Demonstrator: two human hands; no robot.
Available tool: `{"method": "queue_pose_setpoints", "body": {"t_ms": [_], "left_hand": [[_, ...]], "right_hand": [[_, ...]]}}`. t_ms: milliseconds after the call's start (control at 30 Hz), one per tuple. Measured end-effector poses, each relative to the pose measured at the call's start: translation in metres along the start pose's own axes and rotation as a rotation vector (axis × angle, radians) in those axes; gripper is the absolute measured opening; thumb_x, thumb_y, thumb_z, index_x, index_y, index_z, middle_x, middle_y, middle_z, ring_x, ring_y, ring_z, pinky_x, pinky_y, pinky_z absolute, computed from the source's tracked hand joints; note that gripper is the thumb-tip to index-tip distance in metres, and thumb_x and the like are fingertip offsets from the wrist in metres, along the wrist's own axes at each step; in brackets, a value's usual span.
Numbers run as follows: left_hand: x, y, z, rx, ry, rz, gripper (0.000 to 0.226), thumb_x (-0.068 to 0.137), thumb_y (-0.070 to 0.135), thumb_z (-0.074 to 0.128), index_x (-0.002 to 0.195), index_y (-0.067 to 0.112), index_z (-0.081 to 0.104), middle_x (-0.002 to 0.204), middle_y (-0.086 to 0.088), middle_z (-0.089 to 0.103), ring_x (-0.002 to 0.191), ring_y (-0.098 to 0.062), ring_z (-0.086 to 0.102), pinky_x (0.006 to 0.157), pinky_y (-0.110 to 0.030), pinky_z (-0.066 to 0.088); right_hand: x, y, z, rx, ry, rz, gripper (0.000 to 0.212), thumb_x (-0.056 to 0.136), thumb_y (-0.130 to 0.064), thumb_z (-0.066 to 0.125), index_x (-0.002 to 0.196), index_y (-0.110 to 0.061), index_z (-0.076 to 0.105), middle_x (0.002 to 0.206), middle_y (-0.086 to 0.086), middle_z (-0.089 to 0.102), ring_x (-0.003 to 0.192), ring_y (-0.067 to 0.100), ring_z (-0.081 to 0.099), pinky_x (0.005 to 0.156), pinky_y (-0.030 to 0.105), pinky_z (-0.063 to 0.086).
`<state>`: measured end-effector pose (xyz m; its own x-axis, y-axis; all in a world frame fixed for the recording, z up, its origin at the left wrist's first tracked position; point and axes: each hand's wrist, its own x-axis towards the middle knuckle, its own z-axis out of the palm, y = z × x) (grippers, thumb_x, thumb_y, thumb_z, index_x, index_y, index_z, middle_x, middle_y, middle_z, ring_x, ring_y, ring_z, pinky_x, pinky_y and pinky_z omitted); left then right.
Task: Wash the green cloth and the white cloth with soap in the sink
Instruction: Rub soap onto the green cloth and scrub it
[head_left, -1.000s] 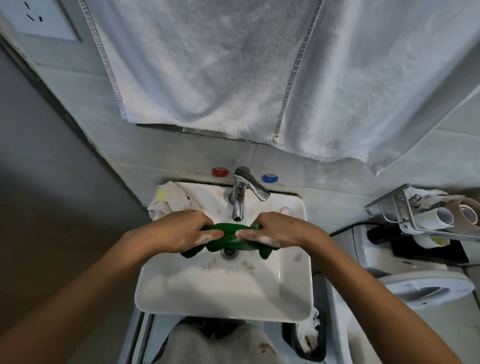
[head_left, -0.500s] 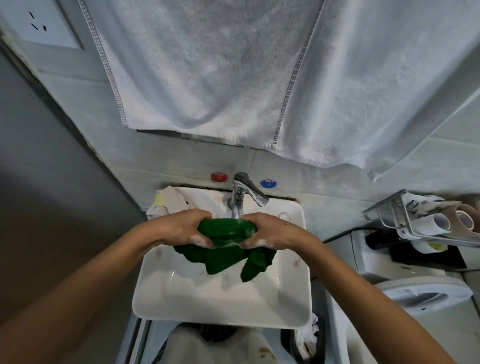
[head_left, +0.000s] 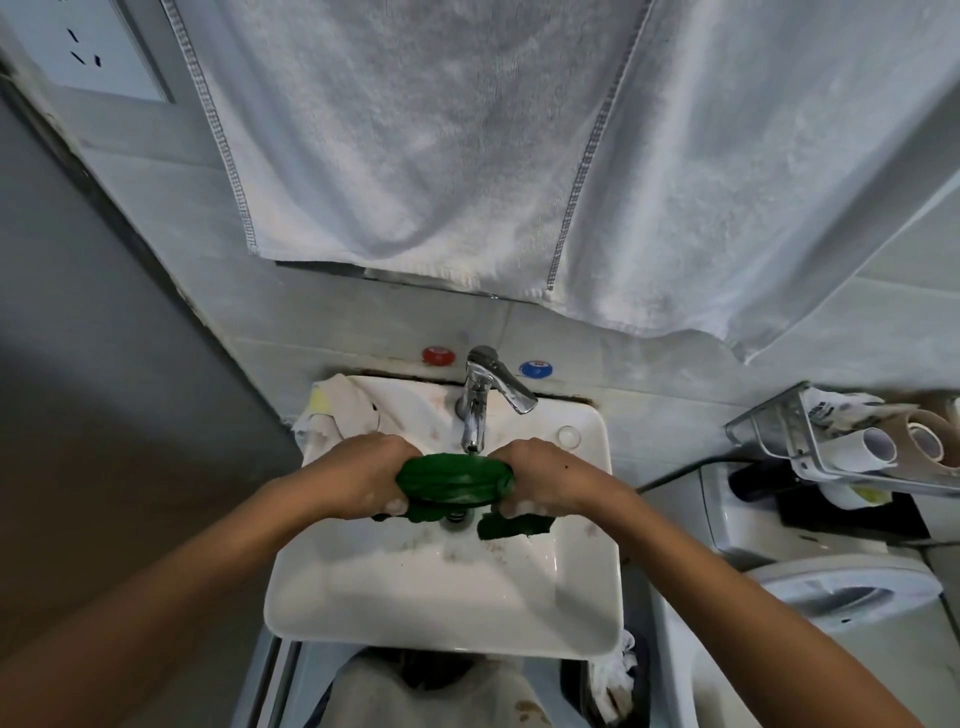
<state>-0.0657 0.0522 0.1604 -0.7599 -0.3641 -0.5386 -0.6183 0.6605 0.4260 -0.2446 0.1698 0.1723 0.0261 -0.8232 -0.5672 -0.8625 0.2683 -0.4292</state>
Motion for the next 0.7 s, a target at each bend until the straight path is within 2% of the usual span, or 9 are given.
{"method": "queue_pose_setpoints", "body": {"t_ms": [67,133,233,300,400,500,600,667,700], "left_hand": [[-0.001,-0.003,0.000,-0.115,0.013,0.039,0.016,0.069,0.005,0.066,0.078,0.017,0.060,0.072,-0.004,0.065,0.064,-0.019,0.065,0.052,-0.026,0.046],[-0.004,-0.003,-0.002,-0.269,0.031,0.060,0.019,0.067,0.001,0.064,0.075,0.018,0.057,0.069,-0.003,0.062,0.061,-0.019,0.063,0.049,-0.027,0.047],[-0.009,-0.002,-0.007,-0.366,0.046,0.081,0.018,0.061,0.017,0.062,0.078,0.013,0.057,0.072,-0.006,0.060,0.064,-0.020,0.060,0.053,-0.034,0.046],[-0.013,-0.003,-0.011,-0.407,0.012,0.110,0.024,0.063,0.025,0.064,0.082,0.011,0.057,0.072,-0.002,0.057,0.060,-0.011,0.054,0.053,-0.027,0.041],[-0.022,-0.008,-0.019,-0.540,-0.046,0.154,0.024,0.075,0.023,0.074,0.091,0.010,0.061,0.073,0.003,0.059,0.063,-0.009,0.056,0.054,-0.024,0.043],[-0.034,-0.015,-0.023,-0.788,-0.039,0.178,0.037,0.069,0.032,0.075,0.102,0.018,0.065,0.077,0.005,0.067,0.068,-0.010,0.061,0.056,-0.022,0.047],[-0.038,-0.007,-0.012,-1.058,0.124,0.194,0.058,0.056,0.053,0.081,0.106,0.026,0.067,0.094,-0.001,0.070,0.085,-0.015,0.067,0.069,-0.025,0.051],[-0.033,0.008,0.000,-1.218,0.270,0.198,0.041,0.067,0.043,0.077,0.102,0.024,0.066,0.090,0.002,0.070,0.083,-0.013,0.066,0.065,-0.021,0.052],[-0.029,0.017,0.003,-1.250,0.361,0.172,0.025,0.077,0.035,0.072,0.097,0.022,0.065,0.084,0.003,0.068,0.078,-0.012,0.064,0.060,-0.019,0.050]], "right_hand": [[-0.003,0.000,0.000,0.080,0.051,-0.014,0.035,0.076,-0.011,0.071,0.067,-0.031,0.043,0.069,-0.009,0.049,0.074,0.019,0.051,0.054,0.021,0.035],[-0.007,0.000,-0.001,0.213,0.084,-0.015,0.031,0.076,-0.007,0.070,0.069,-0.028,0.047,0.069,-0.009,0.050,0.071,0.015,0.051,0.057,0.020,0.038],[-0.011,0.002,-0.002,0.455,0.094,-0.026,0.031,0.075,0.000,0.069,0.071,-0.025,0.051,0.068,-0.008,0.053,0.066,0.010,0.053,0.058,0.019,0.043],[-0.016,0.005,-0.004,0.602,0.064,-0.048,0.032,0.075,0.005,0.069,0.074,-0.024,0.056,0.068,-0.009,0.057,0.064,0.007,0.056,0.058,0.017,0.045],[-0.027,0.013,-0.010,0.813,0.017,-0.116,0.029,0.079,-0.001,0.074,0.094,-0.022,0.064,0.087,-0.005,0.067,0.083,0.009,0.065,0.075,0.020,0.051],[-0.034,0.021,-0.007,1.047,0.072,-0.187,0.035,0.079,-0.010,0.074,0.109,-0.020,0.061,0.099,0.000,0.066,0.089,0.013,0.066,0.082,0.023,0.052],[-0.031,0.016,0.003,1.231,0.201,-0.217,0.021,0.081,-0.025,0.071,0.098,-0.016,0.064,0.087,-0.002,0.065,0.079,0.012,0.063,0.071,0.021,0.051],[-0.023,0.002,0.006,1.192,0.386,-0.160,0.011,0.087,-0.031,0.066,0.080,-0.023,0.066,0.075,-0.008,0.064,0.071,0.008,0.061,0.064,0.017,0.048],[-0.017,-0.004,0.009,1.156,0.497,-0.112,0.020,0.088,-0.033,0.063,0.070,-0.026,0.065,0.068,-0.010,0.062,0.067,0.008,0.059,0.061,0.017,0.045]]}}
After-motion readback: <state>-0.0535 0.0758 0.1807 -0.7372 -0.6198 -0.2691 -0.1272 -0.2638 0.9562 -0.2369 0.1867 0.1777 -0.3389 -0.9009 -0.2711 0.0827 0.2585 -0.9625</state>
